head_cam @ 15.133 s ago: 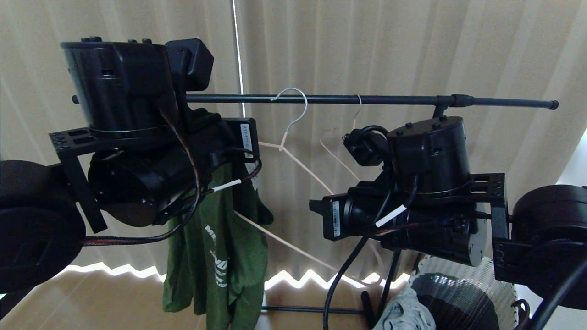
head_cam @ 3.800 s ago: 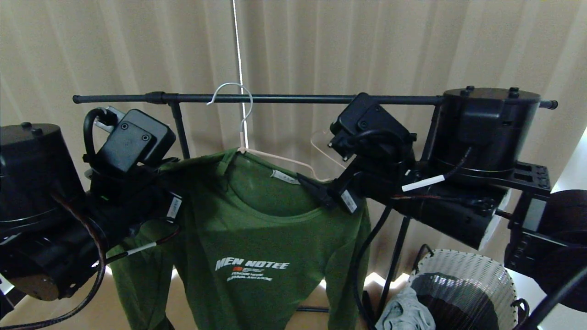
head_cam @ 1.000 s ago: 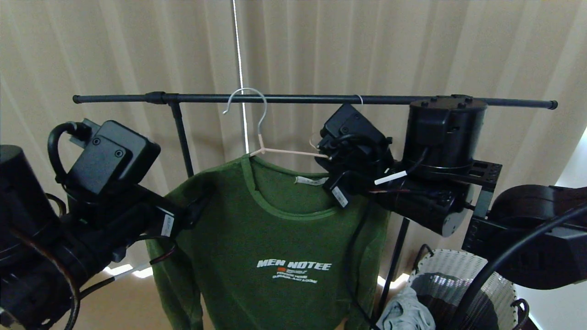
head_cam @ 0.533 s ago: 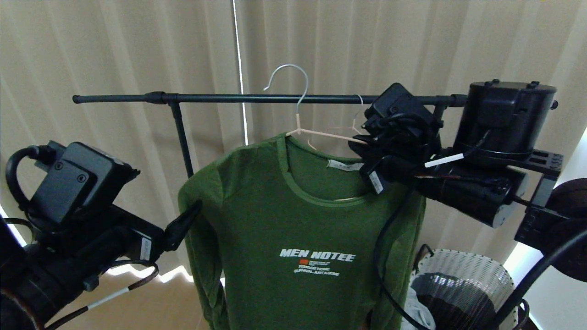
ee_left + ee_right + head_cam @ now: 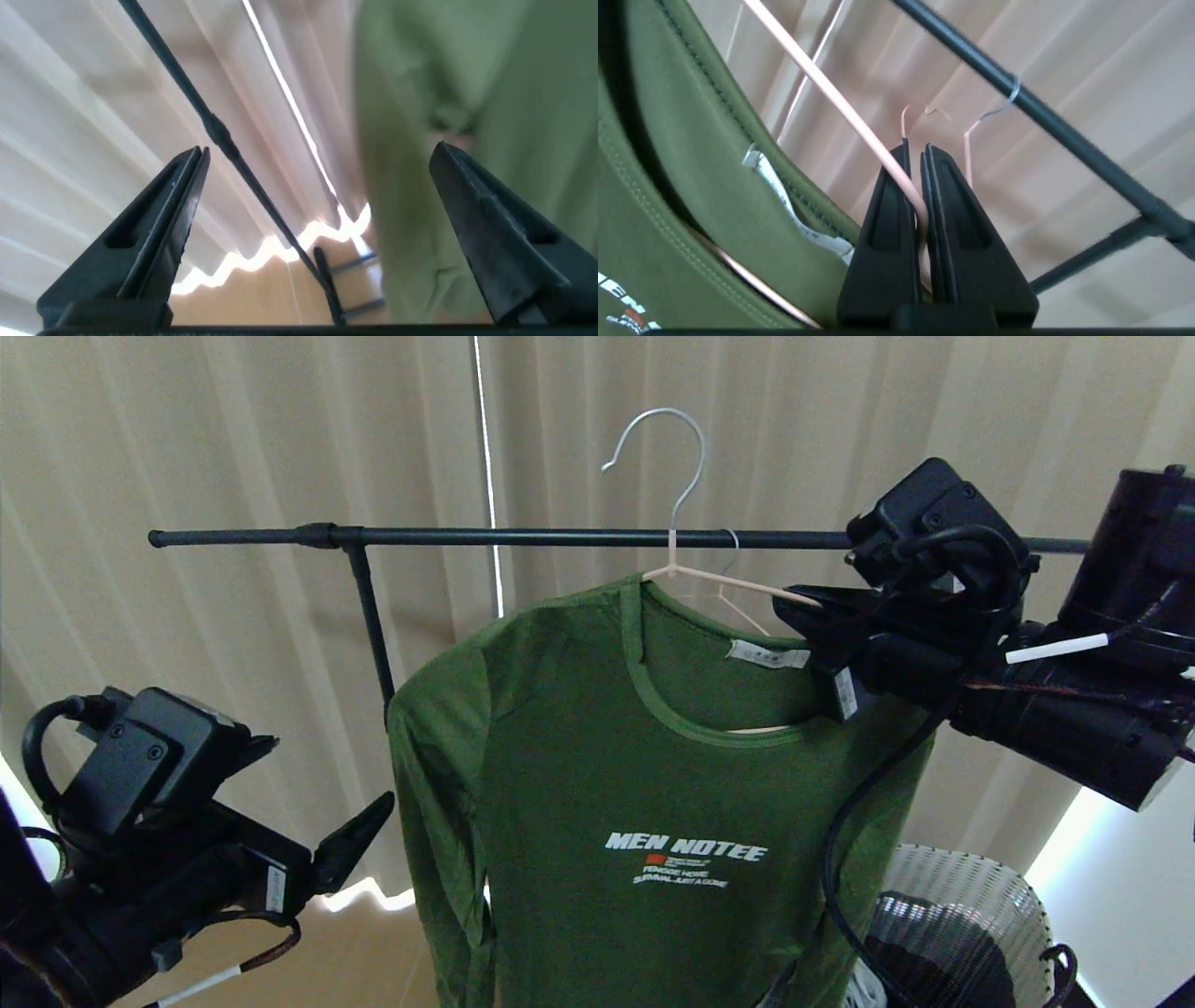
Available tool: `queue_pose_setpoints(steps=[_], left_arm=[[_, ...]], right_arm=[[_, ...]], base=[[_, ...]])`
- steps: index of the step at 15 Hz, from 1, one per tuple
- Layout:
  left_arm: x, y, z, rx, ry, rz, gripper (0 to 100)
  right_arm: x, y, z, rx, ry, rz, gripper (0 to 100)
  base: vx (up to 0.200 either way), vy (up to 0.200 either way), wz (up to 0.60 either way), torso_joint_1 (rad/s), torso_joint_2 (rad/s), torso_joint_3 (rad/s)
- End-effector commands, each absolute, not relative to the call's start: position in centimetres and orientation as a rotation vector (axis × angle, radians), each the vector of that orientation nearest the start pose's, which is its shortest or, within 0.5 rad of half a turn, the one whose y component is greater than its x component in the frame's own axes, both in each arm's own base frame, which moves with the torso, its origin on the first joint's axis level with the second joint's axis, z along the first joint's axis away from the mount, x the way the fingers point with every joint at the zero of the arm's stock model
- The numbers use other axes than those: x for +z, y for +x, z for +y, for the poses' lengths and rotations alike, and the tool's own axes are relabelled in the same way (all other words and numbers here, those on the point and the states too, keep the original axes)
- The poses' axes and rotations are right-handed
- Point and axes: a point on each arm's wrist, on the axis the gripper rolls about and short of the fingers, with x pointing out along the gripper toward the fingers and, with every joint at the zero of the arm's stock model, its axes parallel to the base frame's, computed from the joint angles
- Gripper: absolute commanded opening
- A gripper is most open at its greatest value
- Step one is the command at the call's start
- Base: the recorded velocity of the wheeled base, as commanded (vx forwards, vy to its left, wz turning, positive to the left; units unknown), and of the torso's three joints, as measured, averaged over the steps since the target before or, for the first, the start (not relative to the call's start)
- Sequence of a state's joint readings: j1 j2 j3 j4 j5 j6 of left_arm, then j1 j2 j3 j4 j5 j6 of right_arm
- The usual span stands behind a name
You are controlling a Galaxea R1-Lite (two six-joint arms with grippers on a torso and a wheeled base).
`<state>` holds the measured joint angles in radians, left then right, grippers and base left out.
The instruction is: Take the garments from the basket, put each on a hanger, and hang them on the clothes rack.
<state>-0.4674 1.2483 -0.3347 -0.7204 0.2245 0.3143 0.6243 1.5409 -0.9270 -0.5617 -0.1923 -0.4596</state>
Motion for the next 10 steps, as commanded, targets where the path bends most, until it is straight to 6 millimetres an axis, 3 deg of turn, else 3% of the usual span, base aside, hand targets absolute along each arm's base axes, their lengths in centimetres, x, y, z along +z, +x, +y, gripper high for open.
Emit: queue_pose_setpoints(steps=[1, 8, 9, 10], left_arm=[[16.81, 16.77, -7.16, -0.284, 0.374, 0.177, 100], [17.16, 17.39, -7.77, -0.401, 0.349, 0.159, 100], [17.13, 17.42, -7.75, -0.400, 0.349, 0.160, 0], [16.96, 17.61, -7.83, -0.401, 0.351, 0.169, 0]], right_arm=[[26.17, 22.33, 15.56, 0.433, -0.464, -0.073, 0], [26.33, 22.12, 15.58, 0.439, -0.460, -0.080, 0], [26.33, 22.12, 15.58, 0.439, -0.460, -0.080, 0], [26.40, 22.02, 15.50, 0.439, -0.460, -0.082, 0]], base=[[0.000, 0.000, 0.00, 0.000, 0.00, 0.000], [0.000, 0.000, 0.00, 0.000, 0.00, 0.000], [0.000, 0.000, 0.00, 0.000, 0.00, 0.000], [0.000, 0.000, 0.00, 0.000, 0.00, 0.000]])
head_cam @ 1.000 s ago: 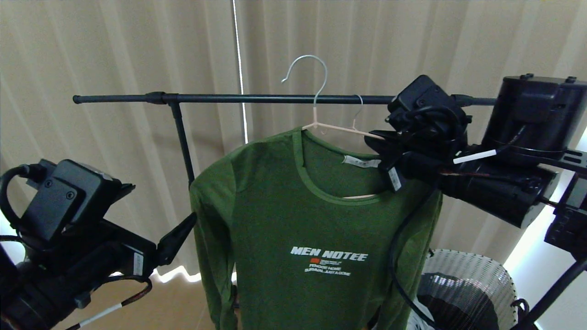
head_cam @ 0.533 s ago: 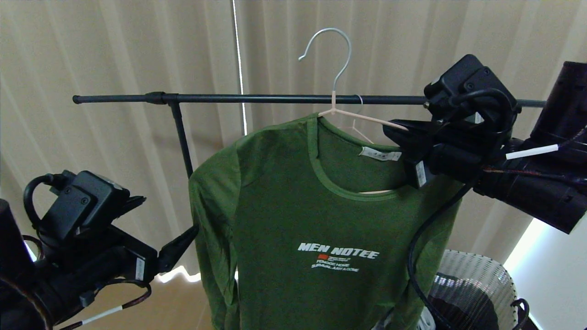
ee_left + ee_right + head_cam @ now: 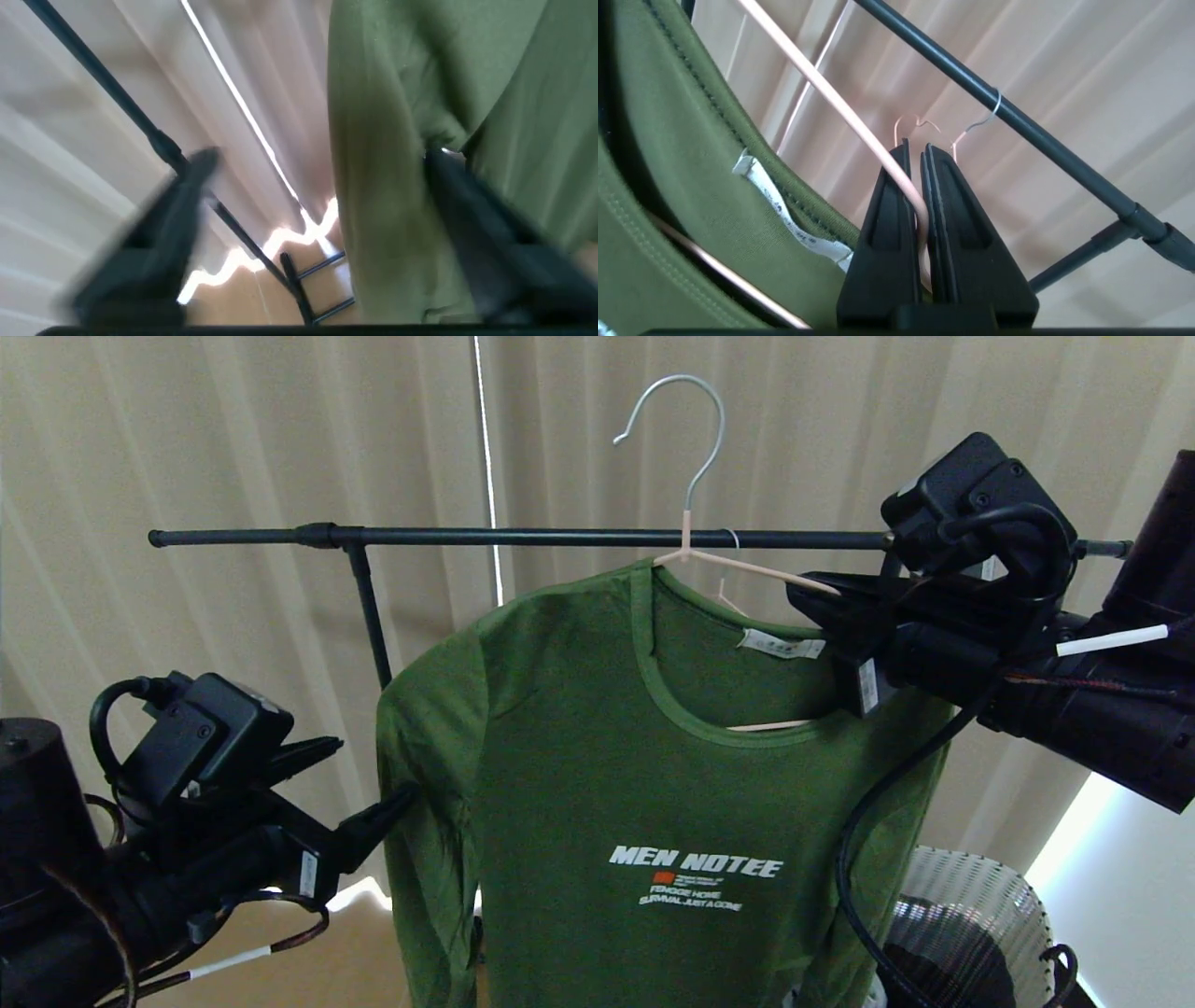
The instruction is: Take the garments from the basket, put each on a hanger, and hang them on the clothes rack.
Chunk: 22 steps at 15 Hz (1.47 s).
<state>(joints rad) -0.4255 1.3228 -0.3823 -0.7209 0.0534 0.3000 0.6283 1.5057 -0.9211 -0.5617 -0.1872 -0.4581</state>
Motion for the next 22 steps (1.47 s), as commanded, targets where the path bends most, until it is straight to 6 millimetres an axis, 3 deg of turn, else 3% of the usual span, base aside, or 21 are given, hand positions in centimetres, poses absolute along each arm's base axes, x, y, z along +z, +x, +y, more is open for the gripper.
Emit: queue_pose_setpoints(steps=[1, 6, 10, 16, 17, 22], left_arm=[[17.0, 17.7, -7.9, -0.401, 0.351, 0.168, 0], [17.1, 17.9, -6.9, -0.350, 0.342, 0.171, 0], [16.3, 18.5, -3.0, -0.151, 0.332, 0.226, 0], [16.7, 18.2, -2.8, -0.139, 0.325, 0.211, 0], [16.8, 18.1, -2.8, -0.141, 0.323, 0.206, 100], [17.8, 17.1, -3.3, -0.242, 0.292, 0.135, 100]], right_arm=[[26.5, 22.0, 15.5, 0.438, -0.458, -0.086, 0], [26.6, 21.9, 15.4, 0.437, -0.458, -0.089, 0], [26.5, 21.7, 15.2, 0.429, -0.460, -0.084, 0], [26.7, 21.5, 15.0, 0.424, -0.461, -0.088, 0], [26.7, 21.5, 15.0, 0.424, -0.461, -0.088, 0], [26.2, 22.1, 14.3, 0.393, -0.478, -0.052, 0]], base=[[0.000, 0.000, 0.00, 0.000, 0.00, 0.000], [0.000, 0.000, 0.00, 0.000, 0.00, 0.000], [0.000, 0.000, 0.00, 0.000, 0.00, 0.000], [0.000, 0.000, 0.00, 0.000, 0.00, 0.000], [0.000, 0.000, 0.00, 0.000, 0.00, 0.000], [0.000, 0.000, 0.00, 0.000, 0.00, 0.000]])
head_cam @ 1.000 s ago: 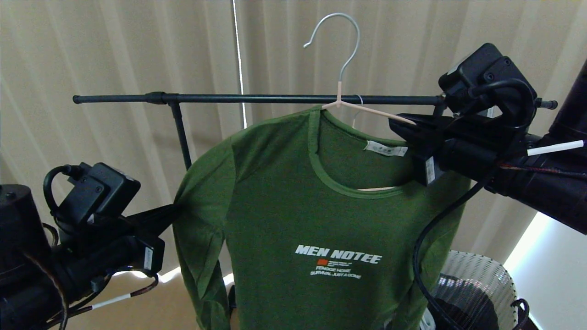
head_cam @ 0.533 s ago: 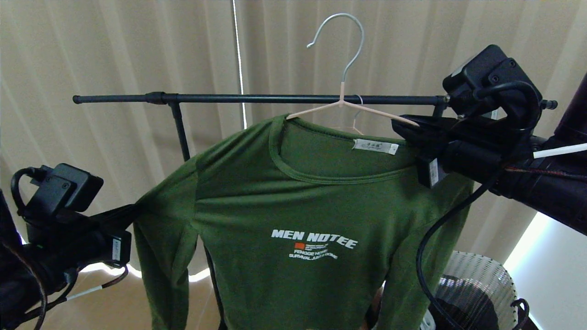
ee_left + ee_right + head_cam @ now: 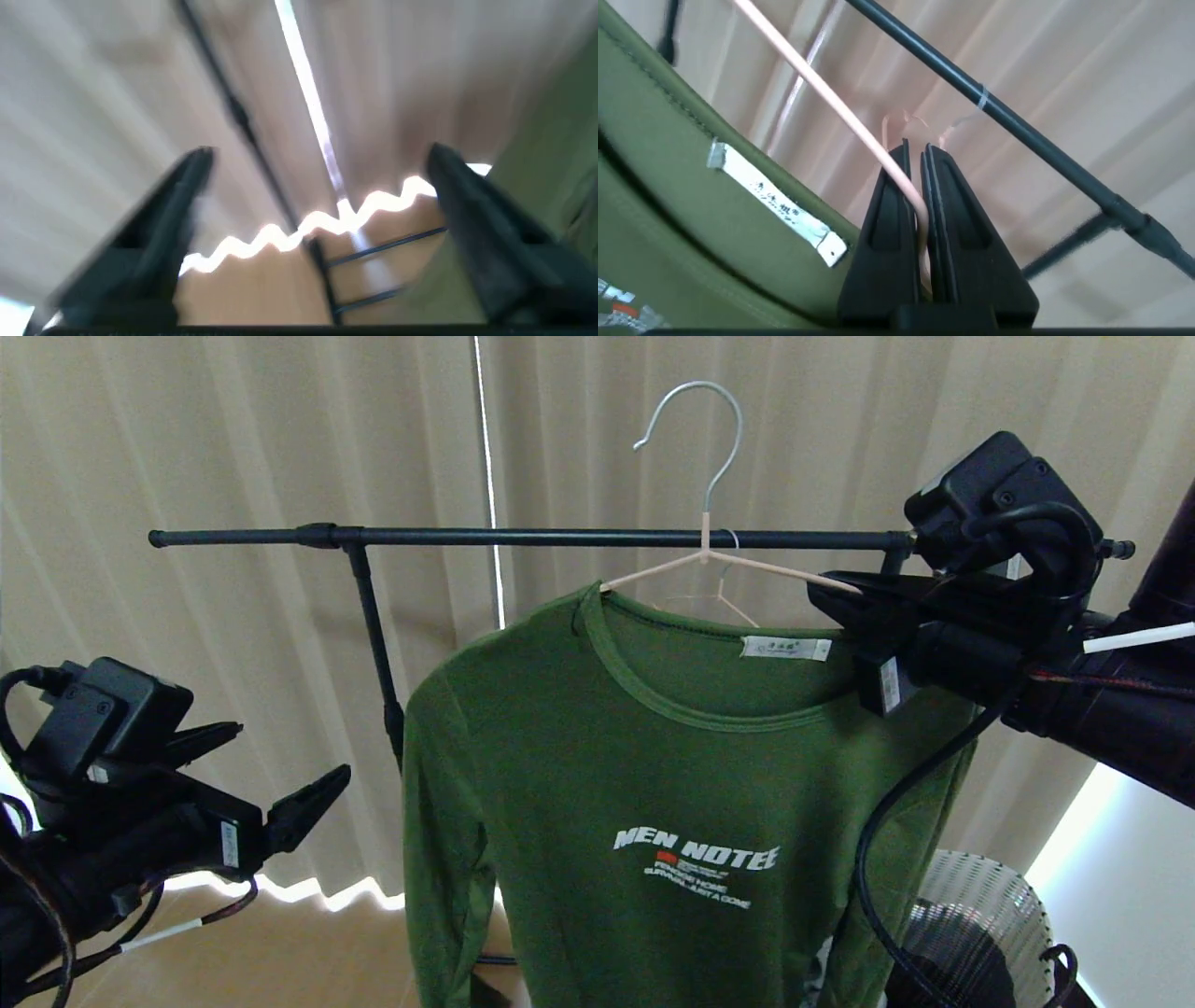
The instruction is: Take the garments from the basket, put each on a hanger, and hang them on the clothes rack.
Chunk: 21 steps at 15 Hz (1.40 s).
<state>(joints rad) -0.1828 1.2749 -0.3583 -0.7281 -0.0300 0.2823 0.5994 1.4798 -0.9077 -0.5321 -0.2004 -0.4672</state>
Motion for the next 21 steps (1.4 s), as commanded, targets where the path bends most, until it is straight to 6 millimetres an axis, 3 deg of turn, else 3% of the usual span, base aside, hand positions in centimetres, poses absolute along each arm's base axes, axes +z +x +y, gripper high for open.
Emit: queue_pose_setpoints(steps=[1, 4, 6, 9, 16, 21], left_arm=[[18.2, 16.0, -3.3, -0.264, 0.264, 0.104, 100], [17.1, 14.0, -3.0, -0.272, 0.230, 0.117, 100], [16.7, 13.9, -3.1, -0.284, 0.216, 0.135, 100], [16.7, 13.8, -3.6, -0.322, 0.220, 0.127, 100], [17.5, 12.3, -3.2, -0.310, 0.214, 0.059, 100], [17.4, 12.4, -3.3, -0.314, 0.216, 0.064, 100]], right_arm=[[25.7, 22.2, 13.7, 0.368, -0.513, 0.005, 0], [25.0, 21.9, 13.2, 0.284, -0.575, 0.120, 0], [24.5, 21.9, 13.1, 0.244, -0.598, 0.165, 0], [23.3, 22.6, 12.6, 0.197, -0.576, 0.219, 0], [23.1, 22.8, 12.1, 0.169, -0.534, 0.235, 0], [23.0, 22.0, 11.6, 0.167, -0.532, 0.231, 0]], base=[[0.000, 0.000, 0.00, 0.000, 0.00, 0.000], [0.000, 0.000, 0.00, 0.000, 0.00, 0.000], [0.000, 0.000, 0.00, 0.000, 0.00, 0.000], [0.000, 0.000, 0.00, 0.000, 0.00, 0.000], [0.000, 0.000, 0.00, 0.000, 0.00, 0.000], [0.000, 0.200, 0.00, 0.001, 0.00, 0.002]])
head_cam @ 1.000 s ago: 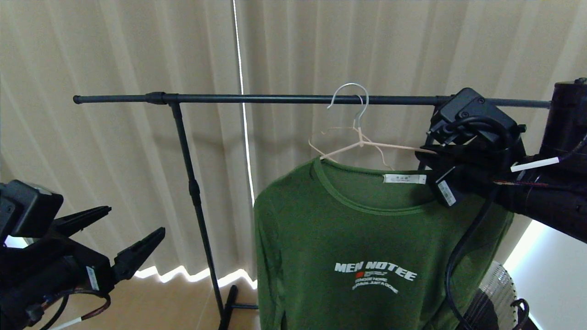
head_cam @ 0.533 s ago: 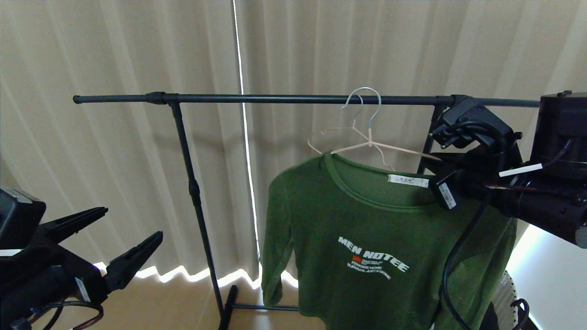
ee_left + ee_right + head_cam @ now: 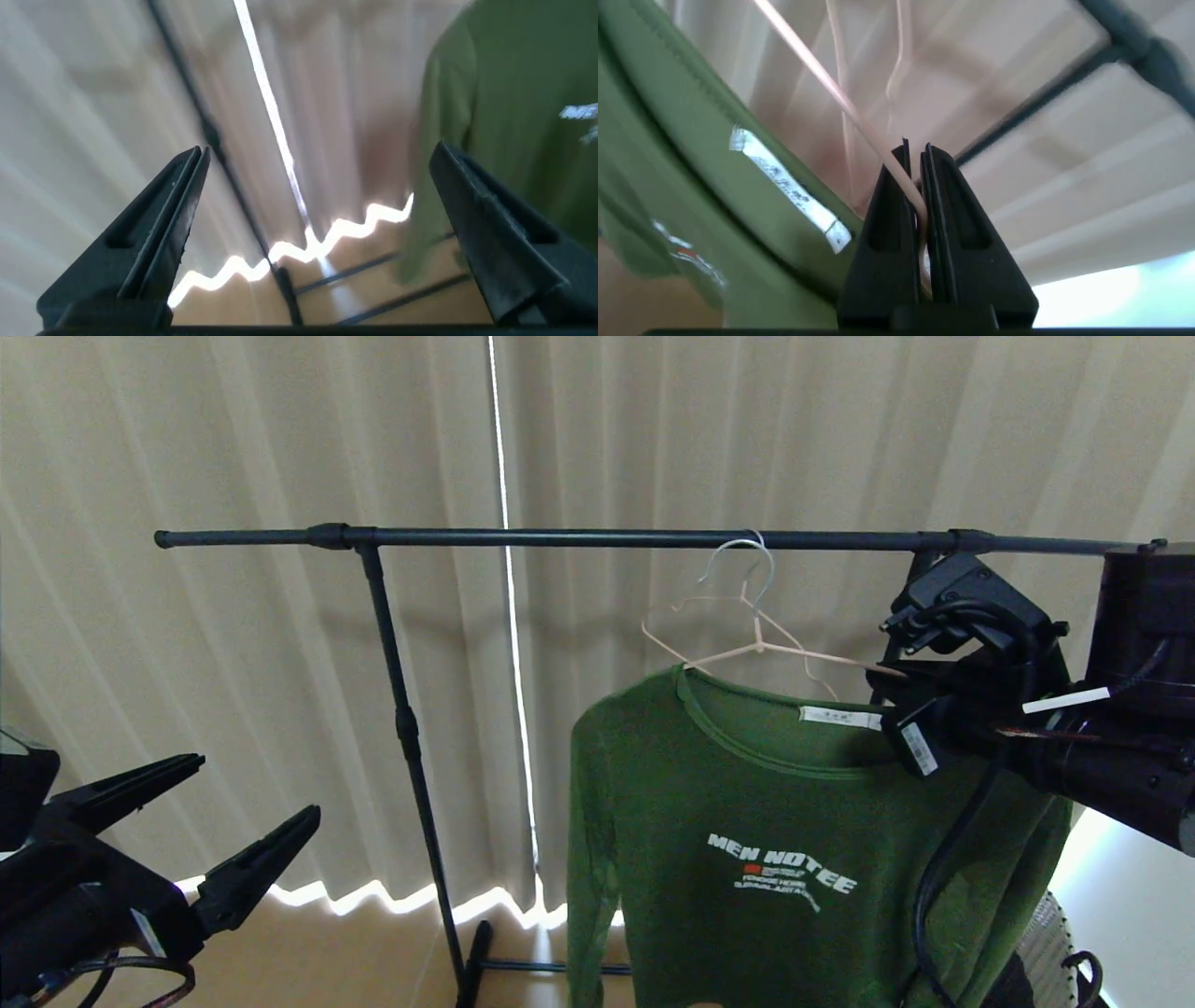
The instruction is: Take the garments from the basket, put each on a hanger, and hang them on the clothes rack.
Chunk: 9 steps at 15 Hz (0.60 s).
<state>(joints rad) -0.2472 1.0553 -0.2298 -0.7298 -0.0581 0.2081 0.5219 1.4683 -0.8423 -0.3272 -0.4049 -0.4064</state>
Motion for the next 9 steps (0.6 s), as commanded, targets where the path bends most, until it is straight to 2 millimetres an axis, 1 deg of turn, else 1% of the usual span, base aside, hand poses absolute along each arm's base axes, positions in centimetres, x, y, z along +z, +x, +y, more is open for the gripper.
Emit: queue_pose_setpoints(steps=[1, 2, 6, 9], left_arm=[[17.37, 12.44, -3.27, -0.314, 0.216, 0.066, 100], [17.37, 12.44, -3.27, -0.314, 0.216, 0.066, 100], [17.33, 12.36, -3.25, -0.314, 0.216, 0.066, 100], [17.65, 12.56, -3.30, -0.313, 0.212, 0.057, 100]], right_arm=[[23.07, 21.96, 11.46, 0.162, -0.531, 0.231, 0], [23.10, 21.89, 11.42, 0.162, -0.532, 0.229, 0], [23.14, 21.87, 11.37, 0.160, -0.529, 0.228, 0], [23.18, 21.90, 11.25, 0.156, -0.528, 0.228, 0]], base=[[0.000, 0.200, 0.00, 0.002, 0.00, -0.002], [0.000, 0.200, 0.00, -0.002, 0.00, 0.002], [0.000, 0.000, 0.00, 0.000, 0.00, 0.000], [0.000, 0.000, 0.00, 0.000, 0.00, 0.000]])
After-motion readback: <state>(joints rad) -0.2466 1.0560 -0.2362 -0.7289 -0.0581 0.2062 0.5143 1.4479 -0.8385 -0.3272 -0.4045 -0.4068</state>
